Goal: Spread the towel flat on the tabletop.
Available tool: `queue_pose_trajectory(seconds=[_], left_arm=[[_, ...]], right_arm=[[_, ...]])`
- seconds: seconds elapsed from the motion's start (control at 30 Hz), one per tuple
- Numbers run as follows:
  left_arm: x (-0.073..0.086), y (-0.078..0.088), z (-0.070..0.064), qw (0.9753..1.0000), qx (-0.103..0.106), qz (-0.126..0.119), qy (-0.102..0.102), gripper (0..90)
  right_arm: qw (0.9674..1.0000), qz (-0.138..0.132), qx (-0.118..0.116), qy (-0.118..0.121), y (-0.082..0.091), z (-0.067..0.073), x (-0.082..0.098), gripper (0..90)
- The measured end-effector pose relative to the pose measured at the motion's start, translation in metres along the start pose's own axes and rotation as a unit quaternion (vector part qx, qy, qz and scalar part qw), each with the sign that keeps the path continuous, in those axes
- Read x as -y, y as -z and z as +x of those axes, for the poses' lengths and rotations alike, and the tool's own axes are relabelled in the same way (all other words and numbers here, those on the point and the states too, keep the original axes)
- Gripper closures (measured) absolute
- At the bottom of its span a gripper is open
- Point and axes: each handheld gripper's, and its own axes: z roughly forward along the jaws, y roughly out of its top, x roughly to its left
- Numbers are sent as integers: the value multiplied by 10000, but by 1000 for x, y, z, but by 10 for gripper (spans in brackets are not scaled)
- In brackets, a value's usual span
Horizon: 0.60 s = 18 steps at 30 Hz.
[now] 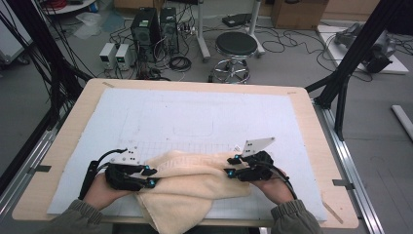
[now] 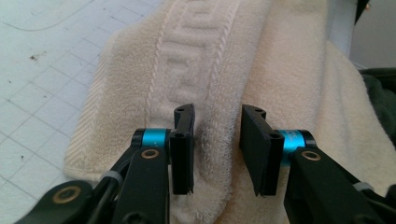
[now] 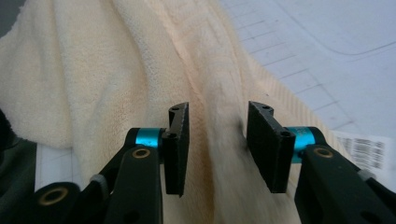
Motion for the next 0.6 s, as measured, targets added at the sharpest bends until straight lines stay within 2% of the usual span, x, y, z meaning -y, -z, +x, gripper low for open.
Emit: queue_pose_trajectory(seconds=[0.1, 0.2, 0.27, 0.3, 0.37, 0.4, 0.47, 0.57, 0.6], left_arm=[[0, 2, 3, 9999, -10, -120, 76, 620], [-4, 13, 9, 9991, -111, -364, 180, 576], [-8, 21, 16, 9979, -166, -552, 300, 546], [-10, 25, 20, 9967, -233, -672, 385, 546], [-12, 28, 28, 9947, -430, -746, 565, 541], [-12, 26, 31, 9940, -549, -678, 658, 543], [-10, 17, 37, 9927, -832, -341, 807, 553], [-2, 0, 39, 9916, -840, -33, 981, 551], [-1, -4, 39, 9914, -865, 33, 982, 544]], right_arm=[[9998, -42, 166, -67, 10, -6, 4, 553], [9993, -41, 296, -243, 17, -16, 11, 534], [9988, 30, 297, -380, 17, -22, 16, 525], [9986, 61, 290, -440, 15, -24, 18, 525], [9984, 153, 256, -476, 9, -26, 22, 551], [9983, 265, 244, -464, 5, -26, 23, 579], [9981, 412, 182, -422, -1, -23, 24, 664], [9990, 334, 185, -226, 4, -18, 21, 737], [9991, 317, 196, -203, 7, -17, 20, 750]])
